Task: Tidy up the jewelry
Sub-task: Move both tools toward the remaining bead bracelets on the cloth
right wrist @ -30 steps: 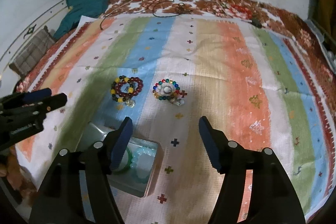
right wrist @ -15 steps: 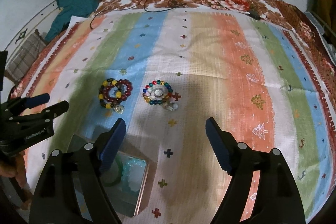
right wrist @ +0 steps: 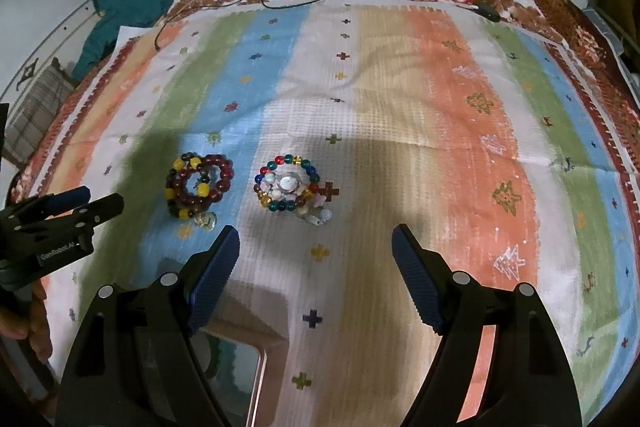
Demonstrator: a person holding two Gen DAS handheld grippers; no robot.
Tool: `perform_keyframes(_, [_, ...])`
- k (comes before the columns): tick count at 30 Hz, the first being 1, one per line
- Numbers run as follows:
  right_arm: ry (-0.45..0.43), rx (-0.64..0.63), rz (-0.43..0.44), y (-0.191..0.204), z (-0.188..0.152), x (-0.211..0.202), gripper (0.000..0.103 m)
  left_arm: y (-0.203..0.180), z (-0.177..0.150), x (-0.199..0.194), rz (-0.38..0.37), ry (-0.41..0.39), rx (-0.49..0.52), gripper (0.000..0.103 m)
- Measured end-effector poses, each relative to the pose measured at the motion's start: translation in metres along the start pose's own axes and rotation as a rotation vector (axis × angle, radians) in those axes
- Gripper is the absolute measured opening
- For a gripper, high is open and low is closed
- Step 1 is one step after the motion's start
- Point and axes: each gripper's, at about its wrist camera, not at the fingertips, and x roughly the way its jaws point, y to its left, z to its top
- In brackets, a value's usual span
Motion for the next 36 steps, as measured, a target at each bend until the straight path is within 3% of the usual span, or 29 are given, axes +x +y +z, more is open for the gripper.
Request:
perform_keyframes(7, [-0.010, -0.062, -0.074, 0.004, 0.006, 0.015, 0.078, 0.000, 0.007, 0.019, -0.009, 0.039, 0.012, 0.066])
perform_keyframes(36, [0.107, -0.019, -0.030, -0.010, 0.046, 0.090, 0.078, 0.014, 0.024, 0.081, 0.000, 0.130, -0.027, 0.065])
